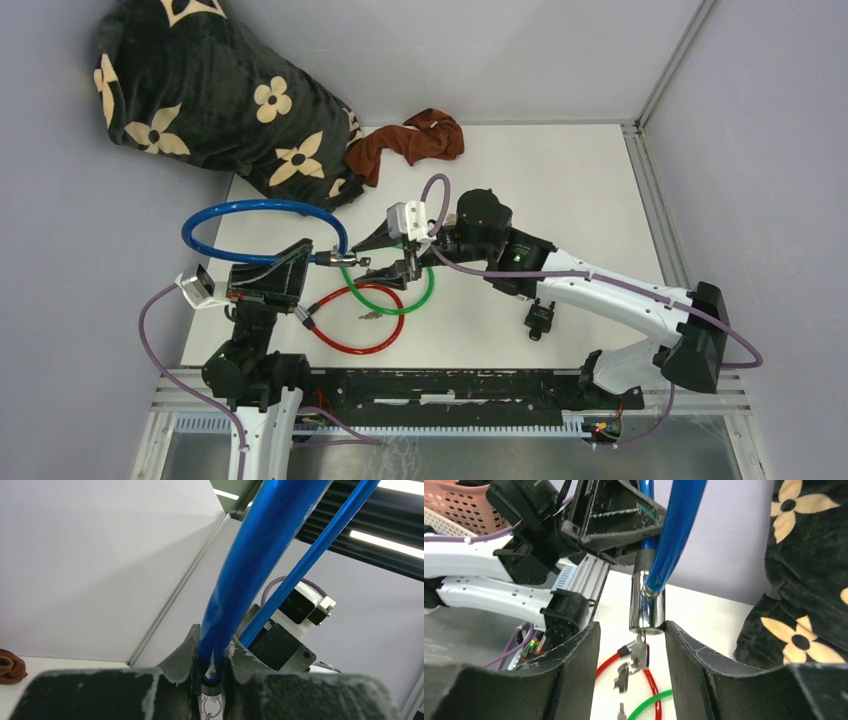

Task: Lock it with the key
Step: Lock the lock.

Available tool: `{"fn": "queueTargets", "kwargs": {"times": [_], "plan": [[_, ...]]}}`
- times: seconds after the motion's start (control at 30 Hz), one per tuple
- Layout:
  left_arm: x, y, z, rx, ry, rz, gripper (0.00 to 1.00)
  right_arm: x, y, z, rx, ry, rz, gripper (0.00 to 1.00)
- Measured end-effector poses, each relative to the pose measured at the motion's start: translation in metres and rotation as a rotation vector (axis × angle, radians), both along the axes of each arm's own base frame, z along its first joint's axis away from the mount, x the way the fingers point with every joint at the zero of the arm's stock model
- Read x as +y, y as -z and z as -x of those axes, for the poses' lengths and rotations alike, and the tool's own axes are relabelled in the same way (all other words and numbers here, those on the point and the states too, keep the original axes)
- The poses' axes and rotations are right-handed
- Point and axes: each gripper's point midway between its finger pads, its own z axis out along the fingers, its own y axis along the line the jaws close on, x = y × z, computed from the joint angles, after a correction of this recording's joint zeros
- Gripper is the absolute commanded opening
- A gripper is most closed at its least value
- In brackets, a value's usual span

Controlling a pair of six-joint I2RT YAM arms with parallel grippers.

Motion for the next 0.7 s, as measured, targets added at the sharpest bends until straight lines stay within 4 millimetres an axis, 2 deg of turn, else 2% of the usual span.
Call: {"fn": "queueTargets", "kwargs": {"times": [0.23, 0.47, 0.57, 0.7], "plan": [[0.0, -0.001, 0.001, -0.006, 0.002, -0.002, 0.02, -0.016, 0.018, -0.006, 0.032, -0.013, 0.101, 0.49], [0.0, -0.001, 0.001, -0.007, 0.002, -0.002, 0.02, -0.013, 0.02, -0.006, 0.05, -0.026, 0.131, 0.47], [0.0, -0.001, 0.001, -0.007, 0.002, -0.002, 0.02, -0.01, 0.021, -0.006, 0.057, -0.036, 0.136, 0.32], [0.0, -0.001, 0.001, -0.007, 0.002, -0.002, 0.02, -0.006, 0.021, -0.008, 0.066, -0.04, 0.143, 0.0]]}}
